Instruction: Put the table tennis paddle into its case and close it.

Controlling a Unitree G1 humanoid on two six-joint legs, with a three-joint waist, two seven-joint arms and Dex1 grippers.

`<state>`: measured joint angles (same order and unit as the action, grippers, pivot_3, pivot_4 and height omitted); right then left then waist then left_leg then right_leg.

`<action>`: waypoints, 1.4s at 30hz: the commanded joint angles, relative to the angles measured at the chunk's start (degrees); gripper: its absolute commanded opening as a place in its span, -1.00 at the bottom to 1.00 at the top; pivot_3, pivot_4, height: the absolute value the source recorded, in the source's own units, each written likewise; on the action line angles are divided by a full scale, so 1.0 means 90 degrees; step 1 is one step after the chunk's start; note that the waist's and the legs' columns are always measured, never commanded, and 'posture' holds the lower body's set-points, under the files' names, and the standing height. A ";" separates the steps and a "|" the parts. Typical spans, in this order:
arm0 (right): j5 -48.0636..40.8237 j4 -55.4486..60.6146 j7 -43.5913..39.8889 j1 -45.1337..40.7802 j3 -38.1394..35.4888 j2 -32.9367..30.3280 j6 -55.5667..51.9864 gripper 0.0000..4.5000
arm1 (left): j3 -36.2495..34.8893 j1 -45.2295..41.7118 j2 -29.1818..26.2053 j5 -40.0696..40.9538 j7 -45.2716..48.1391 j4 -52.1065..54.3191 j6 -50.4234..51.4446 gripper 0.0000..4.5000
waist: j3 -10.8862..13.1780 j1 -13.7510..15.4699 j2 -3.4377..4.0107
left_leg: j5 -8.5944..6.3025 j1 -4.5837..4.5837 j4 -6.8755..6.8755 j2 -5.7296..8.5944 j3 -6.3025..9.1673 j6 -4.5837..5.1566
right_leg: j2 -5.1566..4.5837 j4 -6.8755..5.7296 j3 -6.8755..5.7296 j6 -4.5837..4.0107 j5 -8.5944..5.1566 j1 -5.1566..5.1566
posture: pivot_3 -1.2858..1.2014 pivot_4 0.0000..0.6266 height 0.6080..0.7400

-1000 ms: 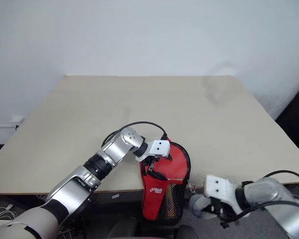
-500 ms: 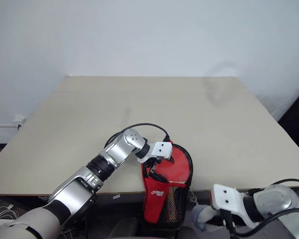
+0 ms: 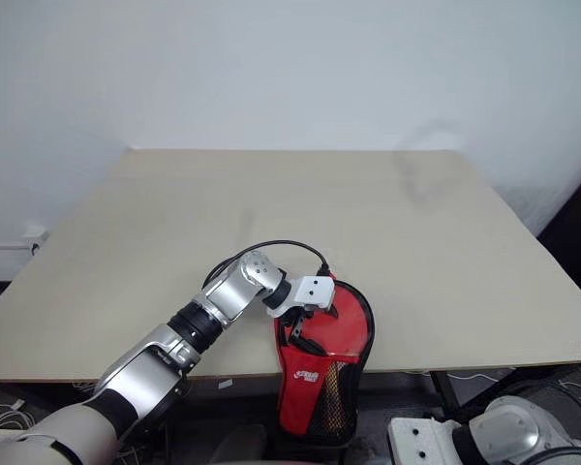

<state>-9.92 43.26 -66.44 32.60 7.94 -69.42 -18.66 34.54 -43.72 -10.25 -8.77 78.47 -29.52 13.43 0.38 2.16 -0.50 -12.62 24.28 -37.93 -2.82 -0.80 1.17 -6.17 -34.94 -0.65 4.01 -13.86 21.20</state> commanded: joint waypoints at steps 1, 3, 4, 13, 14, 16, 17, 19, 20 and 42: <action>-0.0110 0.0289 -0.0269 0.0193 -0.0273 -0.0291 0.0060 -0.74 | 0.0597 0.0360 -0.0100 -0.0466 0.0056 -0.0613 0.0221 1.00 | -0.0002 -0.0004 0.0001 | 0.0000 0.0000 0.0000 0.0000 0.0000 0.0000 | -0.0001 0.0000 0.0000 0.0000 0.0000 0.0000 | 0.03 -1.00 1.00; -0.0249 0.0324 -0.0323 0.0222 -0.0477 -0.0345 0.0023 -0.74 | 0.0589 0.0353 -0.0081 -0.0461 0.0043 -0.0637 0.0211 1.00 | -0.0003 -0.0004 -0.0001 | 0.0000 0.0000 0.0000 0.0000 0.0000 0.0000 | -0.0001 0.0001 0.0000 0.0000 0.0000 -0.0001 | 0.03 -1.00 1.00; -0.0303 0.0326 -0.0351 0.0245 -0.0570 -0.0356 0.0012 -0.74 | 0.0579 0.0352 -0.0069 -0.0455 0.0025 -0.0653 0.0200 1.00 | -0.0003 -0.0003 -0.0001 | 0.0000 -0.0001 0.0000 0.0000 0.0000 0.0000 | -0.0001 0.0001 0.0000 0.0000 0.0000 -0.0001 | 0.03 -1.00 1.00; -0.1063 0.0254 -0.0363 -0.0207 -0.0993 0.0105 -0.0382 0.57 | 0.0489 0.0257 -0.0125 -0.0428 0.0032 -0.0786 0.0111 1.00 | -0.0002 -0.0014 -0.0007 | 0.0000 -0.0006 -0.0004 -0.0001 0.0000 0.0000 | -0.0001 0.0000 0.0001 0.0000 0.0000 -0.0005 | 0.03 -1.00 1.00; -0.1253 0.0212 -0.0301 -0.0400 -0.1112 0.0225 -0.0499 0.57 | 0.0458 0.0221 -0.0170 -0.0420 0.0054 -0.0804 0.0091 1.00 | 0.0000 -0.0021 -0.0011 | 0.0000 -0.0008 -0.0003 -0.0002 0.0002 0.0000 | -0.0001 0.0000 0.0001 -0.0001 0.0001 -0.0005 | 0.03 -1.00 1.00; -0.1433 0.0120 -0.0253 -0.0674 -0.1282 0.0356 -0.0655 0.57 | 0.0374 0.0140 -0.0220 -0.0365 0.0090 -0.0849 0.0103 1.00 | 0.0001 -0.0025 -0.0007 | 0.0000 -0.0016 -0.0003 -0.0004 0.0001 0.0000 | 0.0000 0.0000 0.0000 -0.0001 0.0001 -0.0009 | 0.03 -1.00 1.00; -0.1464 0.0096 -0.0253 -0.0747 -0.1322 0.0376 -0.0708 0.57 | 0.0346 0.0109 -0.0226 -0.0338 0.0101 -0.0869 0.0117 1.00 | 0.0002 -0.0026 -0.0008 | 0.0000 -0.0022 -0.0003 -0.0004 0.0000 0.0000 | 0.0000 0.0000 0.0001 -0.0001 0.0001 -0.0013 | 0.03 -1.00 1.00; -0.1547 0.0007 -0.0214 -0.0938 -0.1531 0.0431 -0.0759 0.57 | 0.0183 -0.0011 -0.0240 -0.0204 0.0123 -0.0941 0.0170 1.00 | 0.0008 -0.0027 -0.0018 | 0.0000 -0.0039 0.0001 -0.0006 0.0001 -0.0001 | 0.0000 0.0000 0.0001 -0.0001 0.0001 -0.0022 | 0.03 -1.00 1.00; -0.1598 -0.0058 -0.0165 -0.1062 -0.1680 0.0456 -0.0803 0.57 | 0.0080 -0.0071 -0.0249 -0.0124 0.0137 -0.0968 0.0216 1.00 | 0.0010 -0.0032 -0.0015 | -0.0001 -0.0044 0.0003 -0.0007 0.0001 -0.0002 | 0.0000 0.0000 0.0001 -0.0001 0.0001 -0.0022 | 0.03 -1.00 1.00; -0.2634 -0.1702 0.1204 -0.3499 -0.1435 0.2382 -0.1788 0.57 | -0.2496 0.1711 -0.4180 0.2468 0.1032 0.3622 0.3105 1.00 | 0.0238 -0.0373 0.0005 | 0.0000 0.0031 0.0010 -0.0002 -0.0006 0.0006 | 0.0030 -0.0094 0.0074 -0.0004 0.0009 0.0137 | 0.03 -1.00 1.00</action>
